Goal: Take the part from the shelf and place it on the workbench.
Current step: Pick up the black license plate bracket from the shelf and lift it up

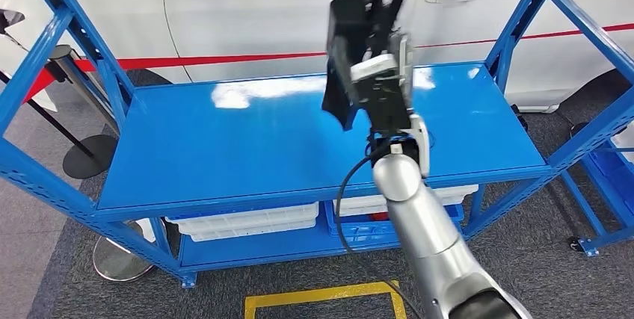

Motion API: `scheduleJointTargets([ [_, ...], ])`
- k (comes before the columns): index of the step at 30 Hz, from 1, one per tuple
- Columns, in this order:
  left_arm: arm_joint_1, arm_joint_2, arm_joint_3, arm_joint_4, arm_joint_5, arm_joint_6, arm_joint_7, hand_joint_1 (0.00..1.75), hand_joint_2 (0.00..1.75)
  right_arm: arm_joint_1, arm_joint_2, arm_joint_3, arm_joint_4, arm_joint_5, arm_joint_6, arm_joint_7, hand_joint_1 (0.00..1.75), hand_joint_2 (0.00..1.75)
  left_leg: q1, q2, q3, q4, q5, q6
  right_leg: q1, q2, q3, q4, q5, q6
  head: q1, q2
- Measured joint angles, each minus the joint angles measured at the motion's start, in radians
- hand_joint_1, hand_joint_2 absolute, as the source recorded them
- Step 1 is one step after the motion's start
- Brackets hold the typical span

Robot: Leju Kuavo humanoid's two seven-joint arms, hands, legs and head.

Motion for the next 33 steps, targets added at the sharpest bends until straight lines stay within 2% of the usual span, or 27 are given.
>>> scheduleJointTargets([
  [5,-0.006,0.009,0.047,0.014,0.022,-0.009,-0.02,0.0,0.0,0.006,-0.14,-0.054,-0.201,-0.157,-0.04,-0.047,1.75,1.75,-0.001,0.001,-0.001,0.001,-0.001,0.001,-0.001,0.002,-0.001,0.0,0.002,0.003,0.0,0.0],
  [10,-0.012,0.015,0.08,0.024,0.043,-0.015,-0.014,0.0,0.0,0.024,-0.219,-0.079,-0.297,-0.234,-0.038,-0.068,1.75,1.75,-0.001,0.001,-0.001,0.001,0.0,0.002,-0.002,0.002,-0.001,-0.001,0.002,0.004,0.0,0.0],
  [22,-0.017,0.025,0.133,0.033,0.096,-0.051,-0.032,0.0,0.0,0.112,-0.349,-0.124,-0.363,-0.391,-0.027,-0.142,1.75,1.75,-0.001,0.001,-0.002,0.001,0.0,0.003,-0.001,0.001,-0.001,0.0,0.002,0.004,0.0,0.0],
  [27,-0.02,0.028,0.146,0.034,0.104,-0.045,-0.012,0.0,0.0,0.111,-0.372,-0.128,-0.352,-0.461,0.001,-0.15,1.75,1.75,-0.001,0.001,-0.002,0.001,0.0,0.003,-0.001,0.001,-0.001,0.0,0.002,0.004,0.0,0.0],
  [33,-0.022,0.031,0.162,0.034,0.117,-0.018,0.034,0.0,0.0,0.083,-0.391,-0.122,-0.295,-0.664,0.037,-0.161,1.75,1.75,-0.004,0.0,-0.004,0.004,0.001,0.005,-0.004,0.0,-0.002,-0.002,0.004,0.007,0.0,0.0],
])
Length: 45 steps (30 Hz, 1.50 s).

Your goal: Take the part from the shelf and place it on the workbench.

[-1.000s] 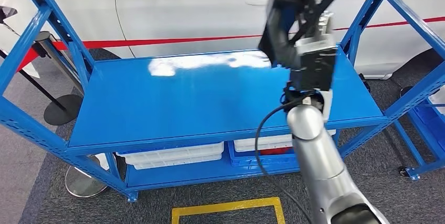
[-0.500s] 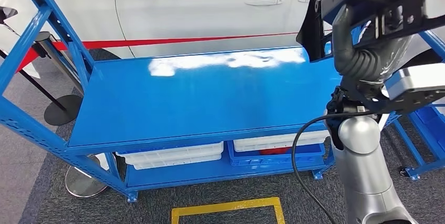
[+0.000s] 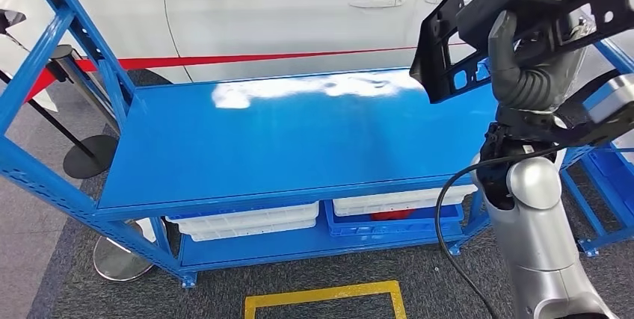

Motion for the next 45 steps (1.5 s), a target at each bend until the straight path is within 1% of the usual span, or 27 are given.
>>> scheduleJointTargets([
  [5,-0.002,0.003,0.012,0.0,0.006,0.005,0.016,0.0,0.0,0.003,-0.005,0.007,0.028,-0.064,0.029,-0.042,1.75,1.75,-0.005,0.0,-0.006,0.003,0.0,0.007,-0.004,0.0,-0.003,-0.001,0.003,0.006,0.0,0.0],
  [9,-0.005,0.003,0.02,0.0,0.018,0.006,0.026,0.0,0.0,0.022,0.004,0.021,0.029,-0.071,0.069,-0.101,1.75,1.75,0.003,0.002,-0.003,-0.015,0.013,0.022,-0.003,0.0,-0.01,0.005,-0.002,0.017,0.0,0.0],
  [11,-0.008,0.002,0.024,0.001,0.026,0.007,0.025,0.0,0.0,0.032,0.013,0.025,0.026,-0.053,0.085,-0.118,1.75,1.75,0.01,0.003,0.001,-0.027,0.022,0.029,-0.005,-0.001,-0.046,0.075,-0.041,0.023,0.0,0.0],
  [13,-0.01,0.002,0.029,0.001,0.03,0.007,0.023,0.0,0.0,0.045,0.021,0.029,0.025,-0.041,0.092,-0.124,1.75,1.75,0.011,0.003,0.0,-0.028,0.023,0.03,-0.011,-0.001,-0.117,0.206,-0.092,0.031,0.0,0.0],
  [14,-0.01,0.001,0.031,0.001,0.031,0.007,0.023,0.0,0.0,0.053,0.025,0.032,0.025,-0.039,0.092,-0.125,1.75,1.75,0.012,0.002,0.0,-0.028,0.022,0.029,-0.015,-0.001,-0.146,0.255,-0.1,0.035,0.0,0.0],
  [15,-0.009,0.001,0.033,0.002,0.032,0.007,0.023,0.0,0.0,0.059,0.028,0.034,0.025,-0.038,0.092,-0.126,1.75,1.75,0.014,0.001,0.001,-0.027,0.02,0.027,-0.02,-0.001,-0.161,0.269,-0.088,0.039,0.0,0.0],
  [16,-0.009,0.001,0.035,0.003,0.033,0.007,0.023,0.0,0.0,0.062,0.03,0.035,0.025,-0.038,0.092,-0.126,1.75,1.75,0.016,0.0,0.003,-0.025,0.017,0.023,-0.024,-0.002,-0.155,0.243,-0.057,0.043,0.0,0.0],
  [18,-0.01,0.002,0.036,0.004,0.033,0.007,0.023,0.0,0.0,0.064,0.033,0.037,0.024,-0.037,0.092,-0.126,1.75,1.75,0.022,-0.004,0.005,-0.017,0.007,0.009,-0.031,-0.004,-0.105,0.118,0.021,0.053,0.0,0.0],
  [19,-0.01,0.002,0.037,0.004,0.033,0.007,0.022,0.0,0.0,0.065,0.034,0.038,0.022,-0.036,0.092,-0.126,1.75,1.75,0.023,-0.006,0.004,-0.011,0.002,0.001,-0.031,-0.003,-0.082,0.062,0.041,0.052,0.0,0.0],
  [20,-0.011,0.003,0.038,0.005,0.033,0.007,0.022,0.0,0.0,0.066,0.035,0.039,0.02,-0.037,0.093,-0.126,1.75,1.75,0.022,-0.007,0.001,-0.007,-0.002,-0.006,-0.028,-0.002,-0.07,0.028,0.049,0.048,0.0,0.0],
  [21,-0.011,0.003,0.039,0.005,0.034,0.007,0.02,0.0,0.0,0.068,0.036,0.039,0.019,-0.039,0.095,-0.126,1.75,1.75,0.021,-0.007,-0.002,-0.007,-0.003,-0.013,-0.024,0.0,-0.067,0.019,0.042,0.041,0.0,0.0],
  [23,-0.011,0.004,0.04,0.006,0.037,0.007,0.017,0.0,0.0,0.075,0.043,0.04,0.015,-0.047,0.099,-0.125,1.75,1.75,0.022,-0.008,-0.005,-0.004,-0.002,-0.026,-0.022,-0.001,-0.07,0.018,0.043,0.022,0.0,0.0],
  [25,-0.012,0.004,0.041,0.006,0.042,0.007,0.016,0.0,0.0,0.081,0.054,0.04,0.01,-0.053,0.099,-0.124,1.75,1.75,0.024,-0.004,-0.016,0.028,-0.026,-0.035,-0.023,-0.002,-0.07,0.017,0.046,0.008,0.0,0.0],
  [26,-0.013,0.004,0.042,0.006,0.044,0.007,0.016,0.0,0.0,0.082,0.061,0.04,0.007,-0.054,0.099,-0.123,1.75,1.75,0.024,-0.002,-0.034,0.071,-0.054,-0.038,-0.023,-0.004,-0.07,0.015,0.047,0.001,0.0,0.0],
  [28,-0.015,0.004,0.044,0.006,0.046,0.007,0.017,0.0,0.0,0.085,0.073,0.04,0.003,-0.053,0.097,-0.12,1.75,1.75,0.024,0.002,-0.093,0.205,-0.12,-0.04,-0.017,-0.006,-0.073,0.015,0.049,-0.007,0.0,0.0],
  [29,-0.015,0.004,0.046,0.006,0.048,0.007,0.019,0.0,0.0,0.086,0.079,0.04,0.003,-0.051,0.096,-0.118,1.75,1.75,0.024,0.002,-0.12,0.264,-0.141,-0.04,-0.014,-0.006,-0.075,0.016,0.05,-0.01,0.0,0.0],
  [30,-0.015,0.004,0.048,0.006,0.05,0.007,0.021,0.0,0.0,0.087,0.086,0.04,0.003,-0.048,0.095,-0.114,1.75,1.75,0.023,0.002,-0.134,0.294,-0.144,-0.037,-0.01,-0.006,-0.076,0.016,0.051,-0.012,0.0,0.0],
  [31,-0.016,0.005,0.05,0.006,0.053,0.007,0.023,0.0,0.0,0.088,0.092,0.04,0.003,-0.045,0.096,-0.111,1.75,1.75,0.022,0.002,-0.13,0.287,-0.128,-0.033,-0.006,-0.006,-0.077,0.016,0.053,-0.014,0.0,0.0],
  [32,-0.016,0.005,0.053,0.006,0.055,0.007,0.024,0.0,0.0,0.089,0.098,0.04,0.003,-0.042,0.097,-0.108,1.75,1.75,0.019,0.002,-0.107,0.24,-0.097,-0.027,-0.003,-0.006,-0.078,0.016,0.055,-0.016,0.0,0.0],
  [33,-0.017,0.005,0.055,0.006,0.058,0.007,0.024,0.0,0.0,0.088,0.105,0.04,0.003,-0.038,0.1,-0.106,1.75,1.75,0.016,0.002,-0.072,0.169,-0.059,-0.019,-0.001,-0.006,-0.078,0.016,0.057,-0.016,0.0,0.0],
  [35,-0.021,0.006,0.061,0.006,0.065,0.007,0.023,0.0,0.0,0.088,0.117,0.04,0.002,-0.024,0.105,-0.105,1.75,1.75,0.008,0.002,-0.012,0.045,-0.016,-0.005,0.003,-0.006,-0.081,0.017,0.062,-0.011,0.0,0.0],
  [36,-0.023,0.006,0.063,0.006,0.07,0.007,0.021,0.0,0.0,0.09,0.121,0.04,0.0,-0.015,0.107,-0.105,1.75,1.75,0.004,0.001,0.0,0.015,-0.01,-0.001,0.003,-0.006,-0.084,0.017,0.066,-0.006,0.0,0.0],
  [39,-0.025,0.006,0.071,0.006,0.084,0.006,0.014,0.0,0.0,0.106,0.137,0.04,-0.013,0.011,0.116,-0.106,1.75,1.75,0.001,0.001,-0.005,0.0,0.005,0.011,-0.002,-0.006,-0.092,0.016,0.078,0.013,0.0,0.0],
  [40,-0.025,0.005,0.074,0.006,0.087,0.006,0.012,0.0,0.0,0.112,0.14,0.039,-0.018,0.017,0.12,-0.106,1.75,1.75,0.002,0.002,-0.008,-0.005,0.014,0.017,-0.003,-0.006,-0.096,0.023,0.068,0.018,0.0,0.0],
  [42,-0.027,0.004,0.08,0.006,0.092,0.005,0.012,0.0,0.0,0.12,0.143,0.038,-0.026,0.024,0.125,-0.107,1.75,1.75,0.006,0.005,-0.022,-0.013,0.034,0.027,-0.005,-0.005,-0.122,0.09,0.003,0.025,0.0,0.0],
  [44,-0.028,0.004,0.084,0.007,0.094,0.005,0.012,0.0,0.0,0.128,0.145,0.037,-0.03,0.027,0.125,-0.107,1.75,1.75,0.005,0.006,-0.044,-0.012,0.049,0.032,-0.006,-0.005,-0.16,0.212,-0.082,0.032,0.001,0.0],
  [45,-0.028,0.004,0.085,0.007,0.095,0.005,0.012,0.0,0.0,0.133,0.147,0.037,-0.03,0.028,0.126,-0.107,1.75,1.75,0.005,0.007,-0.056,-0.01,0.056,0.032,-0.006,-0.005,-0.169,0.259,-0.102,0.035,0.001,0.0],
])
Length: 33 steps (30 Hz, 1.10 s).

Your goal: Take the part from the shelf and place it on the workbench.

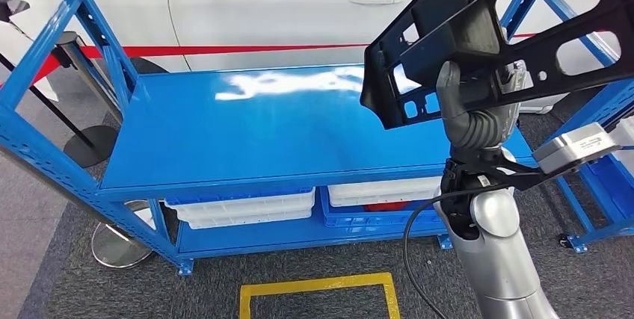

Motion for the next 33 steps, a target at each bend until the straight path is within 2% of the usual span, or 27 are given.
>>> scheduleJointTargets([
  [1,0.0,0.0,0.001,0.0,0.001,0.0,0.0,0.0,0.0,0.004,0.001,0.0,0.0,0.0,0.003,0.0,1.75,1.75,0.0,0.001,-0.012,0.003,0.007,0.0,0.0,0.0,0.006,0.018,-0.002,0.002,0.0,0.0],
  [2,0.0,0.0,0.003,0.0,0.003,-0.001,0.0,0.0,0.0,0.008,0.002,-0.001,-0.001,-0.002,0.01,0.001,1.75,1.75,0.0,0.004,-0.023,0.006,0.013,-0.001,-0.001,-0.002,0.031,-0.002,0.015,0.003,0.0,0.0],
  [4,-0.001,0.0,0.005,0.0,0.009,-0.003,0.0,0.0,0.0,0.012,0.004,-0.002,-0.007,-0.012,0.033,0.002,1.75,1.75,-0.001,0.011,-0.04,0.013,0.022,-0.006,0.0,-0.023,0.125,-0.132,0.055,0.0,0.0,0.0],
  [6,-0.001,-0.001,0.01,0.0,0.021,-0.003,-0.002,0.0,0.0,0.019,0.006,-0.004,-0.016,-0.021,0.057,0.001,1.75,1.75,-0.004,0.019,-0.045,0.016,0.031,-0.015,0.009,-0.047,0.193,-0.239,0.072,-0.013,-0.001,0.0],
  [7,-0.001,-0.001,0.014,0.0,0.028,-0.003,-0.004,0.0,0.0,0.026,0.008,-0.004,-0.02,-0.021,0.066,-0.001,1.75,1.75,-0.005,0.024,-0.045,0.016,0.035,-0.02,0.013,-0.052,0.201,-0.258,0.071,-0.021,-0.001,0.0],
  [8,-0.001,-0.002,0.019,0.0,0.035,-0.004,-0.005,0.0,0.0,0.036,0.01,-0.006,-0.022,-0.019,0.073,-0.003,1.75,1.75,-0.005,0.029,-0.043,0.015,0.039,-0.025,0.016,-0.044,0.198,-0.259,0.078,-0.03,-0.001,0.0],
  [10,-0.001,-0.002,0.029,0.0,0.046,-0.004,-0.006,0.0,0.0,0.065,0.011,-0.01,-0.029,-0.015,0.081,-0.013,1.75,1.75,-0.004,0.034,-0.048,0.02,0.033,-0.037,0.013,-0.031,0.188,-0.266,0.093,-0.045,0.0,0.0],
  [11,-0.001,-0.002,0.033,0.0,0.05,-0.004,-0.006,0.0,0.0,0.08,0.011,-0.012,-0.033,-0.013,0.083,-0.018,1.75,1.75,-0.003,0.029,-0.058,0.038,0.008,-0.043,0.011,-0.026,0.18,-0.269,0.104,-0.053,0.0,0.0],
  [12,-0.001,-0.002,0.036,0.0,0.053,-0.004,-0.006,0.0,0.0,0.095,0.012,-0.016,-0.037,-0.012,0.085,-0.023,1.75,1.75,-0.002,0.023,-0.072,0.075,-0.034,-0.047,0.008,-0.02,0.169,-0.271,0.115,-0.06,0.0,0.0],
  [14,-0.001,-0.002,0.043,0.0,0.055,-0.004,-0.006,0.0,0.0,0.127,0.013,-0.026,-0.048,-0.006,0.085,-0.032,1.75,1.75,0.001,0.013,-0.104,0.194,-0.131,-0.052,0.008,-0.004,0.143,-0.271,0.136,-0.065,0.0,0.0],
  [15,-0.002,-0.001,0.045,0.0,0.056,-0.005,-0.007,0.0,0.0,0.148,0.014,-0.034,-0.055,-0.001,0.083,-0.036,1.75,1.75,0.002,0.013,-0.113,0.251,-0.159,-0.053,0.008,0.004,0.129,-0.27,0.146,-0.064,0.0,0.0],
  [16,-0.002,-0.001,0.047,0.0,0.057,-0.007,-0.009,0.0,0.0,0.172,0.014,-0.045,-0.064,0.006,0.078,-0.042,1.75,1.75,0.002,0.012,-0.109,0.283,-0.165,-0.053,0.009,0.013,0.116,-0.269,0.156,-0.062,0.0,0.0],
  [17,-0.002,-0.001,0.048,0.0,0.058,-0.01,-0.013,0.0,0.0,0.2,0.014,-0.059,-0.076,0.014,0.07,-0.048,1.75,1.75,0.002,0.011,-0.088,0.28,-0.151,-0.051,0.009,0.022,0.103,-0.268,0.165,-0.059,0.0,0.0],
  [18,-0.003,-0.001,0.048,0.0,0.059,-0.015,-0.017,0.0,0.0,0.231,0.014,-0.076,-0.091,0.022,0.059,-0.055,1.75,1.75,0.002,0.006,-0.049,0.24,-0.126,-0.048,0.009,0.032,0.092,-0.267,0.173,-0.056,0.0,0.0],
  [19,-0.003,-0.001,0.048,0.0,0.059,-0.019,-0.023,0.0,0.0,0.266,0.014,-0.097,-0.109,0.031,0.046,-0.065,1.75,1.75,0.002,-0.011,0.003,0.172,-0.104,-0.043,0.008,0.04,0.082,-0.265,0.181,-0.052,0.0,0.0],
  [21,-0.004,-0.001,0.048,0.0,0.059,-0.028,-0.034,0.0,0.0,0.356,0.015,-0.149,-0.161,0.049,0.019,-0.093,1.75,1.75,0.003,-0.059,0.094,0.04,-0.093,-0.034,0.008,0.053,0.069,-0.263,0.194,-0.041,0.0,0.0],
  [22,-0.004,-0.001,0.048,0.0,0.06,-0.032,-0.039,0.0,0.0,0.41,0.017,-0.18,-0.191,0.058,0.009,-0.11,1.75,1.75,0.002,-0.077,0.117,0.004,-0.097,-0.031,0.007,0.058,0.066,-0.263,0.201,-0.035,0.0,0.0],
  [23,-0.003,-0.001,0.048,0.0,0.06,-0.035,-0.042,0.0,0.0,0.468,0.02,-0.215,-0.222,0.064,0.005,-0.127,1.75,1.75,-0.001,-0.081,0.124,-0.01,-0.099,-0.029,0.006,0.064,0.063,-0.265,0.209,-0.027,0.0,0.0],
  [25,-0.002,-0.001,0.048,0.001,0.063,-0.038,-0.043,0.0,0.0,0.579,0.034,-0.287,-0.277,0.067,0.013,-0.155,1.75,1.75,-0.001,-0.058,0.117,-0.016,-0.086,-0.02,0.005,0.074,0.059,-0.266,0.215,-0.014,0.0,0.0],
  [26,-0.001,-0.001,0.048,0.001,0.063,-0.038,-0.041,0.0,0.0,0.627,0.043,-0.326,-0.302,0.065,0.023,-0.164,1.75,1.75,0.0,-0.044,0.112,-0.019,-0.079,-0.012,0.005,0.067,0.052,-0.252,0.198,-0.01,0.0,0.0],
  [27,-0.001,-0.001,0.048,0.001,0.063,-0.039,-0.036,0.0,0.0,0.667,0.054,-0.365,-0.322,0.062,0.036,-0.167,1.75,1.75,0.001,-0.027,0.105,-0.023,-0.071,-0.004,0.005,0.052,0.039,-0.219,0.162,-0.007,0.0,0.0],
  [28,-0.001,-0.001,0.047,0.001,0.062,-0.039,-0.03,0.0,0.0,0.701,0.066,-0.404,-0.339,0.055,0.053,-0.166,1.75,1.75,0.0,-0.009,0.097,-0.023,-0.064,0.002,0.003,0.033,0.021,-0.166,0.113,-0.004,0.0,0.0],
  [29,0.0,-0.001,0.047,0.001,0.062,-0.039,-0.023,0.0,0.0,0.73,0.078,-0.444,-0.352,0.046,0.074,-0.162,1.75,1.75,-0.003,0.008,0.085,-0.023,-0.058,0.005,0.001,0.02,0.001,-0.099,0.064,0.0,0.0,0.0],
  [30,0.0,-0.001,0.046,0.001,0.061,-0.038,-0.018,0.0,0.0,0.754,0.09,-0.482,-0.362,0.038,0.101,-0.156,1.75,1.75,-0.004,0.025,0.075,-0.022,-0.051,0.006,-0.001,0.012,-0.015,-0.035,0.032,0.005,0.0,0.0],
  [31,0.0,0.0,0.045,0.001,0.062,-0.036,-0.015,0.0,0.0,0.773,0.103,-0.522,-0.368,0.032,0.135,-0.146,1.75,1.75,-0.006,0.041,0.063,-0.02,-0.046,0.006,-0.003,0.009,-0.02,0.01,0.023,0.009,0.0,0.0],
  [32,-0.001,0.0,0.045,0.001,0.063,-0.033,-0.014,0.0,0.0,0.784,0.118,-0.563,-0.372,0.029,0.173,-0.134,1.75,1.75,-0.007,0.058,0.052,-0.019,-0.04,0.005,-0.005,0.005,-0.008,0.023,0.037,0.011,0.0,0.0],
  [33,-0.002,0.0,0.044,0.001,0.067,-0.029,-0.014,0.0,0.0,0.792,0.134,-0.607,-0.375,0.029,0.211,-0.122,1.75,1.75,-0.007,0.073,0.041,-0.017,-0.035,0.003,-0.006,-0.001,0.023,0.0,0.064,0.013,0.0,0.0],
])
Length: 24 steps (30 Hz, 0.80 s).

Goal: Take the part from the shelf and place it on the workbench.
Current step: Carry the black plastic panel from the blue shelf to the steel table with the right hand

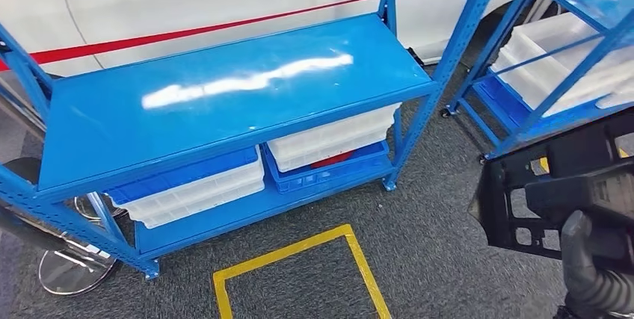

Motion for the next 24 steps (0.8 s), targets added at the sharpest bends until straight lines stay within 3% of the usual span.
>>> scheduleJointTargets([
  [1,-0.002,0.0,0.0,0.0,0.004,0.004,0.0,0.0,0.0,0.006,0.015,-0.041,-0.002,0.0,0.032,0.01,1.75,1.75,-0.001,0.013,-0.008,0.003,0.005,-0.003,-0.001,-0.013,0.05,-0.056,0.024,0.0,0.0,0.0],
  [3,-0.005,0.0,0.0,0.0,0.009,0.01,0.0,0.0,0.0,0.016,0.037,-0.11,-0.008,0.001,0.065,0.021,1.75,1.75,-0.002,0.035,-0.017,0.007,0.013,-0.011,0.007,-0.057,0.165,-0.206,0.027,-0.01,0.0,0.0],
  [4,-0.006,0.0,0.0,0.0,0.01,0.011,0.0,0.0,0.0,0.02,0.044,-0.134,-0.012,0.001,0.07,0.023,1.75,1.75,-0.003,0.044,-0.017,0.008,0.017,-0.016,0.012,-0.071,0.201,-0.26,0.017,-0.018,0.0,0.0],
  [5,-0.007,-0.001,0.0,0.0,0.01,0.011,-0.001,0.0,0.0,0.023,0.05,-0.155,-0.015,0.001,0.072,0.025,1.75,1.75,-0.003,0.054,-0.016,0.008,0.021,-0.021,0.017,-0.076,0.217,-0.29,0.007,-0.027,0.0,0.0],
  [6,-0.009,-0.001,0.0,0.0,0.01,0.011,-0.001,0.0,0.0,0.026,0.057,-0.173,-0.018,0.001,0.073,0.026,1.75,1.75,-0.002,0.065,-0.014,0.007,0.025,-0.026,0.019,-0.067,0.215,-0.299,0.01,-0.038,0.0,0.0],
  [7,-0.01,-0.001,0.0,0.0,0.01,0.011,-0.001,0.0,0.0,0.029,0.064,-0.189,-0.02,0.0,0.073,0.027,1.75,1.75,-0.001,0.062,-0.015,0.009,0.024,-0.033,0.018,-0.058,0.21,-0.302,0.017,-0.046,0.0,0.0],
  [8,-0.011,-0.001,0.0,0.0,0.01,0.011,-0.001,0.0,0.0,0.031,0.069,-0.201,-0.022,0.0,0.073,0.027,1.75,1.75,0.002,0.041,-0.021,0.021,0.011,-0.04,0.015,-0.047,0.205,-0.305,0.024,-0.055,0.0,0.0],
  [9,-0.01,-0.001,0.0,0.0,0.011,0.012,-0.001,0.0,0.0,0.032,0.074,-0.21,-0.023,0.0,0.074,0.028,1.75,1.75,0.004,0.011,-0.032,0.051,-0.015,-0.046,0.012,-0.037,0.199,-0.308,0.032,-0.063,0.0,0.0],
  [11,-0.006,-0.001,0.0,0.0,0.011,0.012,-0.001,0.0,0.0,0.033,0.082,-0.219,-0.025,0.0,0.074,0.028,1.75,1.75,0.008,-0.049,-0.074,0.168,-0.097,-0.053,0.011,-0.014,0.183,-0.308,0.046,-0.074,0.0,0.0],
  [13,-0.004,0.0,0.0,0.0,0.011,0.012,-0.001,0.0,0.0,0.034,0.088,-0.225,-0.025,0.0,0.074,0.029,1.75,1.75,0.008,-0.062,-0.106,0.28,-0.146,-0.055,0.013,0.013,0.167,-0.304,0.056,-0.076,0.0,0.0],
  [14,-0.004,0.0,0.0,0.0,0.012,0.012,-0.001,0.0,0.0,0.035,0.091,-0.227,-0.025,0.0,0.074,0.029,1.75,1.75,0.008,-0.063,-0.101,0.289,-0.141,-0.054,0.013,0.028,0.16,-0.301,0.06,-0.075,0.0,0.0],
  [16,-0.004,0.001,0.0,0.0,0.01,0.014,0.0,0.0,0.0,0.035,0.095,-0.233,-0.025,0.001,0.081,0.031,1.75,1.75,0.009,-0.075,-0.037,0.193,-0.083,-0.049,0.013,0.056,0.152,-0.293,0.063,-0.072,0.0,0.0],
  [17,-0.004,0.001,0.0,0.0,0.005,0.018,0.003,0.0,0.0,0.034,0.099,-0.239,-0.024,0.002,0.095,0.035,1.75,1.75,0.01,-0.098,0.005,0.121,-0.058,-0.045,0.013,0.068,0.147,-0.289,0.064,-0.07,0.0,0.0],
  [18,-0.003,0.001,0.0,-0.003,-0.006,0.024,0.012,0.0,0.0,0.031,0.104,-0.249,-0.024,0.003,0.118,0.043,1.75,1.75,0.012,-0.122,0.038,0.06,-0.041,-0.042,0.013,0.08,0.142,-0.285,0.065,-0.066,0.0,0.0],
  [20,-0.002,0.0,0.005,-0.018,-0.047,0.034,0.042,0.0,0.0,0.024,0.118,-0.285,-0.022,0.002,0.192,0.062,1.75,1.75,0.014,-0.152,0.064,0.005,-0.038,-0.04,0.011,0.103,0.128,-0.278,0.072,-0.053,0.0,0.0],
  [22,-0.002,-0.005,0.023,-0.043,-0.098,0.037,0.076,0.0,0.0,0.016,0.128,-0.334,-0.013,-0.003,0.261,0.076,1.75,1.75,0.014,-0.133,0.061,-0.005,-0.034,-0.034,0.009,0.116,0.119,-0.275,0.079,-0.039,0.0,0.0],
  [24,-0.003,-0.011,0.048,-0.07,-0.124,0.04,0.095,0.0,0.0,0.0,0.134,-0.382,0.008,0.001,0.308,0.081,1.75,1.75,0.016,-0.106,0.059,-0.014,-0.026,-0.021,0.011,0.075,0.099,-0.242,0.057,-0.029,0.0,0.0],
])
